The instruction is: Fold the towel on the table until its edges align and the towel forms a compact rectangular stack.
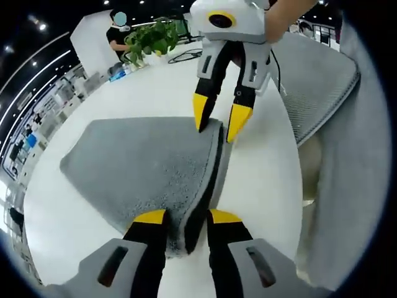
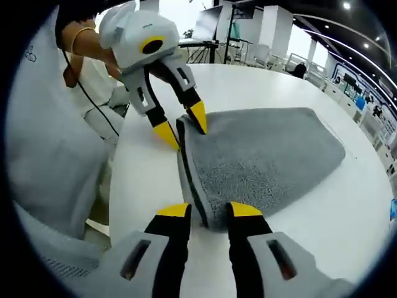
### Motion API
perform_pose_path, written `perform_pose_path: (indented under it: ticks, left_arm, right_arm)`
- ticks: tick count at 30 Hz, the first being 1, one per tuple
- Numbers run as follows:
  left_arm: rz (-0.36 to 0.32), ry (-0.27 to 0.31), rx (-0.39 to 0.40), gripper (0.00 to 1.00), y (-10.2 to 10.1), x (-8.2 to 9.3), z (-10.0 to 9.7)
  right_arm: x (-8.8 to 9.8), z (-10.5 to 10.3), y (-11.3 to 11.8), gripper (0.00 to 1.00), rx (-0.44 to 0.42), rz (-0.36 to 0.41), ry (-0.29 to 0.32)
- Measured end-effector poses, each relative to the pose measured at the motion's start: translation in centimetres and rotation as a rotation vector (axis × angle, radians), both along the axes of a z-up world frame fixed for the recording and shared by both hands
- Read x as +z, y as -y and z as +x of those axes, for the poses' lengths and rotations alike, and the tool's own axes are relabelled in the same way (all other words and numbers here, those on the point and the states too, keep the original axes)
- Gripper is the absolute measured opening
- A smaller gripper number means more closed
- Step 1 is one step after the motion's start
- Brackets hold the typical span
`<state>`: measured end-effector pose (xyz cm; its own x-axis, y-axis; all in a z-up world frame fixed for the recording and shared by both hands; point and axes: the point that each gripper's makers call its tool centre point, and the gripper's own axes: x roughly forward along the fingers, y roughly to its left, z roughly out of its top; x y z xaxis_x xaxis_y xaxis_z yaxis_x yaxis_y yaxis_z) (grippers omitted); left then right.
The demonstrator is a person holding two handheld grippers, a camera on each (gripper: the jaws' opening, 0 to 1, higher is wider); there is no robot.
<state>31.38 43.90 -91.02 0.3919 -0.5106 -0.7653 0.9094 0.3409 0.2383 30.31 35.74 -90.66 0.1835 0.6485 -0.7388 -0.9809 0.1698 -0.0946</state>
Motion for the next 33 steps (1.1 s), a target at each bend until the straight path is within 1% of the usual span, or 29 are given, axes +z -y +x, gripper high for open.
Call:
perform_pose_path:
  ticks: [3,5,7,8,9,10,11,13,15,16,17,18,19,21,22,25,28,30,32,33]
  left_arm:
    - [0.003,-0.011,-0.008,0.25,0.0,0.0,0.1]
    - [-0.012,-0.034,-0.007,0.25,-0.1,-0.1,0.1]
    - [-0.023,-0.055,-0.014,0.25,-0.2,-0.2,0.3]
    - [-0.016,-0.05,-0.016,0.22,-0.3,-0.2,0.5]
    - [-0.008,-0.047,-0.029,0.22,-0.3,-0.2,0.6]
    - [-0.005,-0.057,-0.031,0.22,-0.3,-0.2,0.5]
    - [0.0,-0.06,-0.036,0.22,-0.3,-0.2,0.5]
    - [0.003,-0.061,-0.048,0.21,-0.2,-0.2,0.4]
    - [0.002,-0.059,-0.053,0.21,-0.3,-0.2,0.5]
    - [0.001,-0.06,-0.053,0.2,-0.3,-0.2,0.5]
    - [0.012,-0.054,-0.069,0.2,-0.3,-0.2,0.4]
    - [0.021,-0.05,-0.083,0.2,-0.3,-0.2,0.4]
    - [0.026,-0.052,-0.086,0.19,-0.2,-0.2,0.4]
    - [0.044,-0.053,-0.085,0.17,-0.3,-0.4,0.6]
    - [0.043,-0.052,-0.088,0.16,-0.2,-0.5,0.8]
    - [0.045,-0.063,-0.096,0.15,-0.1,-0.6,0.8]
    - [0.055,-0.053,-0.102,0.13,-0.2,-0.7,1.0]
    - [0.06,-0.052,-0.088,0.1,-0.1,-0.7,1.2]
    - [0.067,-0.046,-0.089,0.09,-0.1,-0.6,1.2]
    - [0.069,-0.043,-0.087,0.08,-0.1,-0.6,1.3]
  right_arm:
    - [-0.5,0.0,-0.1,0.26,0.025,-0.029,0.035]
    - [-0.8,0.1,-0.1,0.25,0.027,-0.039,0.045]
    - [-0.7,0.3,-0.1,0.23,0.031,-0.041,0.061]
    - [-0.7,0.4,-0.1,0.22,0.028,-0.043,0.06]
    - [-0.7,0.5,-0.1,0.2,0.032,-0.046,0.073]
    - [-0.7,0.6,-0.1,0.2,0.04,-0.047,0.079]
    - [-0.8,0.7,0.0,0.19,0.049,-0.036,0.066]
    - [-0.9,1.1,0.0,0.16,0.013,-0.019,0.039]
    - [-0.9,1.3,-0.1,0.14,0.027,-0.025,0.046]
    - [-0.9,1.3,-0.1,0.13,0.027,-0.027,0.03]
    - [-0.9,1.5,-0.2,0.12,0.013,-0.027,0.01]
    - [-0.9,1.5,-0.1,0.11,0.01,-0.024,0.002]
    - [-0.9,1.5,-0.2,0.1,-0.024,-0.005,-0.037]
    - [-0.8,1.6,-0.2,0.09,-0.069,0.023,-0.079]
    - [-0.7,1.6,-0.2,0.09,-0.086,0.033,-0.096]
    - [-0.7,1.8,0.0,0.08,-0.095,0.039,-0.112]
    - [-0.7,1.8,-0.1,0.07,-0.105,0.046,-0.135]
    - [-0.6,1.7,-0.2,0.06,-0.155,0.08,-0.203]
    - [-0.5,1.9,-0.2,0.06,-0.188,0.105,-0.247]
    - [-0.5,2.0,-0.2,0.06,-0.191,0.108,-0.25]
